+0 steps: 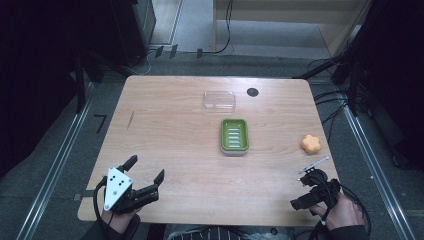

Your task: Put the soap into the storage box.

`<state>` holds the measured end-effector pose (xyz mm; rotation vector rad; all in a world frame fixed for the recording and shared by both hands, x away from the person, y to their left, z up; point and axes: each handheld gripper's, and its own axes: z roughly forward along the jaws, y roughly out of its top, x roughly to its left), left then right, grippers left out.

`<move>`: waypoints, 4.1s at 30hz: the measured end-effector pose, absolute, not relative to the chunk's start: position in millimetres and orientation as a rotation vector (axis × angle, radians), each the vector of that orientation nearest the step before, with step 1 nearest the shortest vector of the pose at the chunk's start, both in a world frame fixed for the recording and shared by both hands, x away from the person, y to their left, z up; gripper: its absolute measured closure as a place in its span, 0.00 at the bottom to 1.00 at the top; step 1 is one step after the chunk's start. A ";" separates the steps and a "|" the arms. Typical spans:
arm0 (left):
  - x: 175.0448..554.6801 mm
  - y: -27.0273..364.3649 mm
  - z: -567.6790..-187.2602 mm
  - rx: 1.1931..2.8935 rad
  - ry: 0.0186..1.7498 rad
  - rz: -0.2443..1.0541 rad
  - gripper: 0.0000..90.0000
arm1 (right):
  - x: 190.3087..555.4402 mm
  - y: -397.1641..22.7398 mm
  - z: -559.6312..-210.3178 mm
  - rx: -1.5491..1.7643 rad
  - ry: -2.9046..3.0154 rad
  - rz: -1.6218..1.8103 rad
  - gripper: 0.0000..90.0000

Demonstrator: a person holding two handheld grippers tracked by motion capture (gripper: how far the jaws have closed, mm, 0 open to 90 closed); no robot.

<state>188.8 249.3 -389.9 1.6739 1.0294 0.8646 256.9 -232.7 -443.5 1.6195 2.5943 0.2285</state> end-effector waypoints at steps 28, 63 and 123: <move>189.1 249.7 -390.0 1.678 1.034 0.866 0.15 | 283.5 -233.3 -444.8 1.535 2.586 0.196 0.00; 189.8 248.9 -390.1 1.684 1.029 0.864 0.15 | 335.3 -254.5 -438.3 1.619 2.509 0.207 0.00; 191.3 248.3 -390.3 1.685 1.039 0.853 0.15 | 430.0 -292.0 -470.2 1.816 2.429 0.143 0.33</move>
